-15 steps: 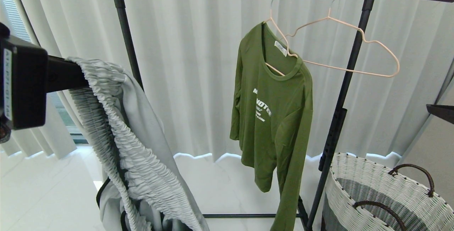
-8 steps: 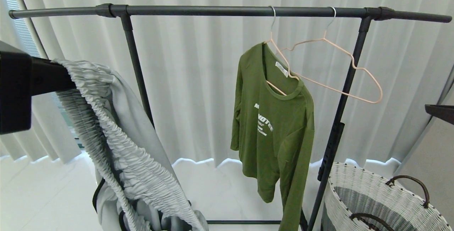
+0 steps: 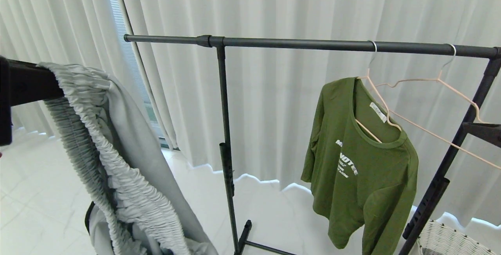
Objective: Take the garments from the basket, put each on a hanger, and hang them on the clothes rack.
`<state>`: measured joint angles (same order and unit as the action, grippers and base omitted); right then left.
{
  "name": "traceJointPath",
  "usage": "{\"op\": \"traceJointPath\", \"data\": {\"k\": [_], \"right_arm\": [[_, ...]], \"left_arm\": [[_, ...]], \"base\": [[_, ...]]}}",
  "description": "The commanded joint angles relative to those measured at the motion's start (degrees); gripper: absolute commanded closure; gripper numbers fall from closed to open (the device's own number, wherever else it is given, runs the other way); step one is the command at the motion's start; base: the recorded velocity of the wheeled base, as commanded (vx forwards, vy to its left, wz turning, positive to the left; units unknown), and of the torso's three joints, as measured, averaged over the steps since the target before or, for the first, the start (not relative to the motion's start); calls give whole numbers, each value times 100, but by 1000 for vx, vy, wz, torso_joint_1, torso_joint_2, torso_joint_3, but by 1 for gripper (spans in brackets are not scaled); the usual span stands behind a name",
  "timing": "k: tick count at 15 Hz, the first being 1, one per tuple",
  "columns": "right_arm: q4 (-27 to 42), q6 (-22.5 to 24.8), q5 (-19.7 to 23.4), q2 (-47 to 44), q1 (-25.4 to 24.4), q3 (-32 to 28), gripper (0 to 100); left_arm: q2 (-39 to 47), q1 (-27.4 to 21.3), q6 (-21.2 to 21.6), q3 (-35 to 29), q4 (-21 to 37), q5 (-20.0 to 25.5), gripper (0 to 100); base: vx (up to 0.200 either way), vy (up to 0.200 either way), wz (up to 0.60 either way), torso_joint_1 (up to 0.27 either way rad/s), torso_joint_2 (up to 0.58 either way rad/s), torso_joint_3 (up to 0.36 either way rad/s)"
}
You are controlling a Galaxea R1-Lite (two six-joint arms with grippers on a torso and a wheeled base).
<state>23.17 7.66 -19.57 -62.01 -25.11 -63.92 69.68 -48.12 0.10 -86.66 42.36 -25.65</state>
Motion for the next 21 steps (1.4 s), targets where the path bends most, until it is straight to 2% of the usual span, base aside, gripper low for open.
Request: {"op": "traceJointPath", "data": {"k": [1,3,6,12,13,17,19,20,21], "right_arm": [[-199,140,-21,58,235,266,0],[-823,535,-12,111,516,643,0],[-1781,878,5,93,762,1144,0],[-1896,931,23,84,833,1215,0],[-1896,922,76,75,841,1215,0],[-1992,852,673,-48,1008,1197,0],[-2379,667,1297,-206,1448,1136,0],[-2423,685,1640,-259,1659,1074,0],[-2326,685,1790,-294,1764,942,0]], "left_arm": [[-16,-5,8,9,9,-2,100],[-7,-5,8,9,9,-2,100],[-16,-5,8,0,9,-2,100],[-25,-5,-1,9,9,-2,100],[-25,-5,-1,9,9,-2,100],[-25,4,-1,18,9,-2,100],[-34,4,-1,79,9,-2,100],[-34,4,-1,88,9,-2,100],[-25,4,-1,88,9,-2,100]], "base": [[0,0,0,124,-300,-193],[0,0,0,54,-125,-80],[0,0,0,11,-20,-11],[0,0,-600,7,-2,-2],[0,0,0,0,0,0],[0,0,0,0,0,0],[0,0,0,0,0,0],[0,0,0,0,0,0],[0,0,0,0,0,0]]}}
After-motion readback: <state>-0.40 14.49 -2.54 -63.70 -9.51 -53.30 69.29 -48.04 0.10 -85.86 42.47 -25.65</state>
